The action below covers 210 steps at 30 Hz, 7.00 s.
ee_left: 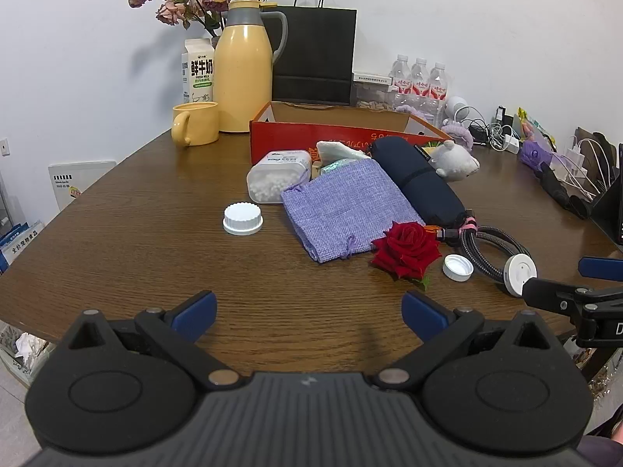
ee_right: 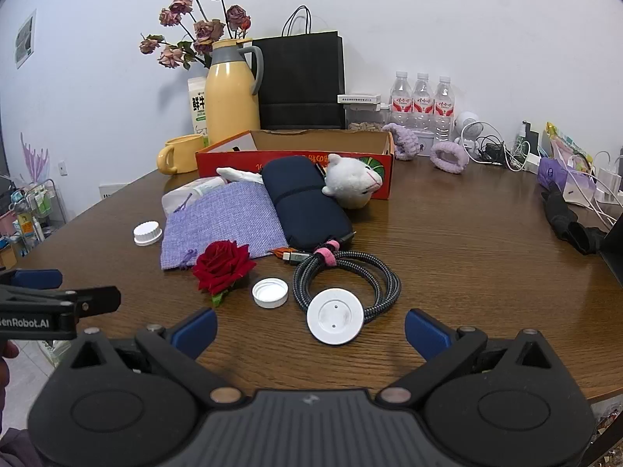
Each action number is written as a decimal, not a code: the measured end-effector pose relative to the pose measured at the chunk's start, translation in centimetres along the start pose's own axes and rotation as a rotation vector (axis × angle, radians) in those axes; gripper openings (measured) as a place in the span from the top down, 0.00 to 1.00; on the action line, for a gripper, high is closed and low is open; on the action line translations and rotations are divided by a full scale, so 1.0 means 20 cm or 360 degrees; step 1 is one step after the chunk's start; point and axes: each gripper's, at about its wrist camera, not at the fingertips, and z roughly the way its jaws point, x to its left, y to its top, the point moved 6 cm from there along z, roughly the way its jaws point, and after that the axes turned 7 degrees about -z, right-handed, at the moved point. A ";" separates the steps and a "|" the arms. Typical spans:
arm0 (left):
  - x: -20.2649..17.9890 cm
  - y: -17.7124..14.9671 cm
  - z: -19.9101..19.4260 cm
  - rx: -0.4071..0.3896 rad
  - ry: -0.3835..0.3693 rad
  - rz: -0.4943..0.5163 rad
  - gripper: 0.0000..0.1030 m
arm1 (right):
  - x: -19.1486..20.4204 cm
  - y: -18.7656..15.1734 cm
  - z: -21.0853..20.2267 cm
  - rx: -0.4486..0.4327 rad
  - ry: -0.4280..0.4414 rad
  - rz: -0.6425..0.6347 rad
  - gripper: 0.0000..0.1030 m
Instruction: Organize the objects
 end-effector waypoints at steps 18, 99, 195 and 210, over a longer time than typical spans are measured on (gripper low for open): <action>0.00 0.00 0.00 0.0001 -0.0001 -0.0001 0.00 | 0.00 0.00 0.00 0.0001 0.0002 0.0001 0.00; -0.37 0.14 0.24 -0.0041 -0.0163 0.0220 0.00 | -0.18 0.01 0.20 -0.0089 0.0269 0.0099 0.63; -0.29 1.08 1.25 -0.0137 0.0021 -0.0074 0.65 | -0.41 0.99 1.31 -0.0080 0.0051 -0.0075 0.63; -0.31 1.11 1.15 -0.0277 0.0012 -0.0050 0.00 | -0.46 0.99 1.23 -0.0126 -0.0004 -0.0032 0.00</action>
